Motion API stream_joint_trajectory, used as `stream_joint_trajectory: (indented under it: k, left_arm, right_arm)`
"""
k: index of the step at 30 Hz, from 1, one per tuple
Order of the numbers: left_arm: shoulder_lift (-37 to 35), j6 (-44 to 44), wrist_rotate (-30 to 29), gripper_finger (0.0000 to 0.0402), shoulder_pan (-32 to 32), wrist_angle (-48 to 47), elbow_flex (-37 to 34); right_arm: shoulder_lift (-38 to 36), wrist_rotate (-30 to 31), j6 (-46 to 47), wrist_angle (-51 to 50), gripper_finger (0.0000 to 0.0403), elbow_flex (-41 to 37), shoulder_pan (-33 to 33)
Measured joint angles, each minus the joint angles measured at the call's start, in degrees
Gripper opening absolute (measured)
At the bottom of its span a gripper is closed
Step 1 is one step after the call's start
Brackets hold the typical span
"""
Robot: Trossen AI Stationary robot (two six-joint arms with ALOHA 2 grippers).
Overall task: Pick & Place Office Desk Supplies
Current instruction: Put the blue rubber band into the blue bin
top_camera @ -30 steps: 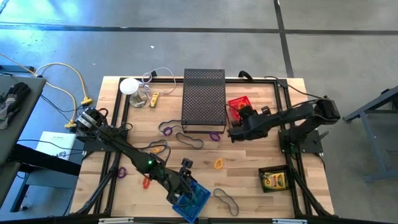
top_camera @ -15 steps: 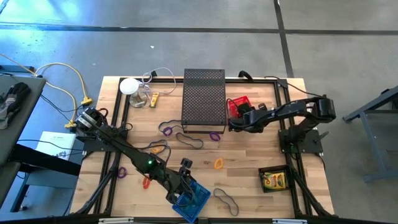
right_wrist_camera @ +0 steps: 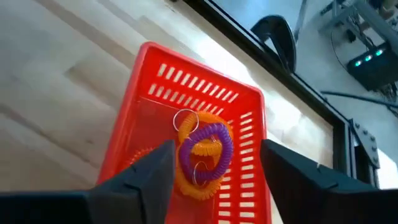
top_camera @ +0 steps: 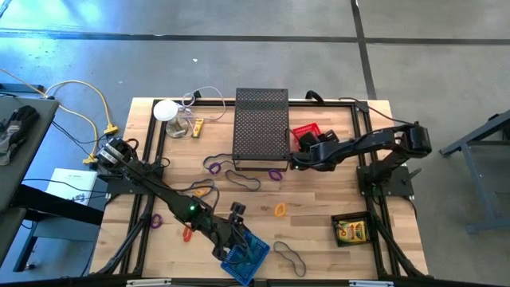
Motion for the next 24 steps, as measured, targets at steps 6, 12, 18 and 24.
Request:
stream_joint_trajectory:
  k: [6, 12, 18, 24]
  left_arm:
    - [-1.26, -7.27, -1.17, 0.0154, -0.25, -4.54, 0.00]
    - [-8.13, -17.33, -1.08, 0.0154, -1.13, -18.04, 0.00]
    - [-14.36, -30.36, 2.36, 0.0154, -1.72, -33.36, 0.00]
    - [-14.83, -41.04, 2.67, 0.0154, -1.63, -52.16, -0.24]
  right_arm:
    - [0.00, 0.23, 0.76, -10.32, 0.0228, 5.37, 2.85]
    - [0.00, -3.30, 7.47, -22.35, 0.0215, 10.48, 7.97]
    - [0.00, -12.16, 16.66, -30.51, 0.0188, 12.18, 15.13]
    - [0.00, -17.59, 23.20, -28.99, 0.0166, 12.18, 21.89]
